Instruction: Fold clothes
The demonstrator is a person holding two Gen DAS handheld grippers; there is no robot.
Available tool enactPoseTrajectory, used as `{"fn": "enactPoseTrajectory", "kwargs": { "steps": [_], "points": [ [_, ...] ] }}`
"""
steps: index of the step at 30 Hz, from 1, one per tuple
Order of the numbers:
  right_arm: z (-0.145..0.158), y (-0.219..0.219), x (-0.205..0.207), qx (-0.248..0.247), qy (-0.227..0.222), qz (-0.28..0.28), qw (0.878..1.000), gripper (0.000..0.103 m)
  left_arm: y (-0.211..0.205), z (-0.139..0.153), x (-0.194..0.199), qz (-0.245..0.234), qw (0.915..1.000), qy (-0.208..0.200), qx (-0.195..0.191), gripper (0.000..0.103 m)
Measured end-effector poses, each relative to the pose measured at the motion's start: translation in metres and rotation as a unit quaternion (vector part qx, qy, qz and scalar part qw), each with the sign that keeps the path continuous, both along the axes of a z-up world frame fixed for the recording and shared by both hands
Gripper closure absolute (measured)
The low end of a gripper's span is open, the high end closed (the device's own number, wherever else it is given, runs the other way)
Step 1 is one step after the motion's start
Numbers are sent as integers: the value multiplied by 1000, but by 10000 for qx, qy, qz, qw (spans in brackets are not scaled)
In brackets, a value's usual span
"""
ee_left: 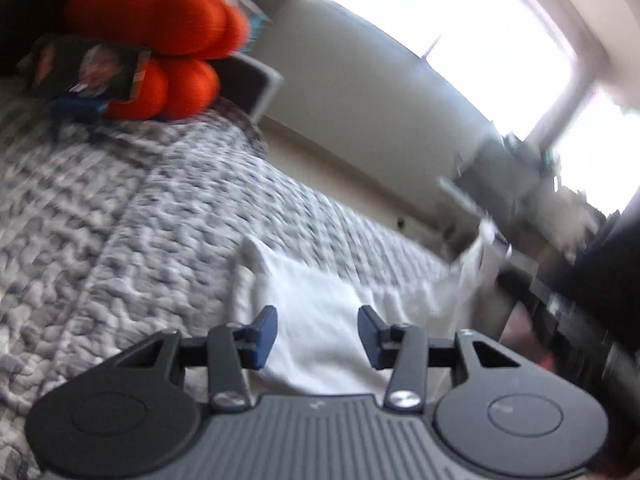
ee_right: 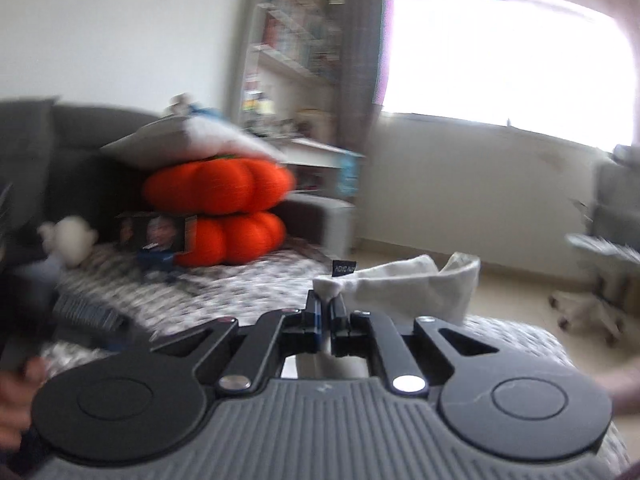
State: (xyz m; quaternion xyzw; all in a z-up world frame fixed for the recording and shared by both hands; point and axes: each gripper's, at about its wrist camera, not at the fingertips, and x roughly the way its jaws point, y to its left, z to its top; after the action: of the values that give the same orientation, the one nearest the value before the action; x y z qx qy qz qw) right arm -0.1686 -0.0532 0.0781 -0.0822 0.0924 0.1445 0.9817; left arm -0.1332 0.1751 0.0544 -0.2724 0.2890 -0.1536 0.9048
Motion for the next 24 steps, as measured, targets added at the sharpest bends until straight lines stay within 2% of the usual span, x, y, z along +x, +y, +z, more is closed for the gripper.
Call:
{"fn": "enactPoseTrajectory", "kwargs": {
  "steps": [4,7,8,10,15,21,24],
  "points": [
    [-28,31,5,-820,246,683,9940,96,33,-10,6,481,9957,200,-761,59],
    [-48,54,8,-1430,429,1190,9816,96,45,-17,8,622,9913,343,-1107,59],
    [-55,62,9,-1631,489,1357,9760,96,44,-17,9,606,9915,343,-1096,59],
    [-64,72,10,-1921,568,1649,9657,96,41,-16,10,548,9928,321,-1017,59],
    [-54,66,6,-2006,549,2037,9567,96,31,-11,21,268,9952,217,-912,55],
    [-59,72,13,-2201,650,2248,9470,96,-2,7,63,-414,9990,-66,-157,36],
    [-57,72,16,-2130,664,2272,9479,96,-25,13,86,-691,9967,-146,400,33]
  ]
}}
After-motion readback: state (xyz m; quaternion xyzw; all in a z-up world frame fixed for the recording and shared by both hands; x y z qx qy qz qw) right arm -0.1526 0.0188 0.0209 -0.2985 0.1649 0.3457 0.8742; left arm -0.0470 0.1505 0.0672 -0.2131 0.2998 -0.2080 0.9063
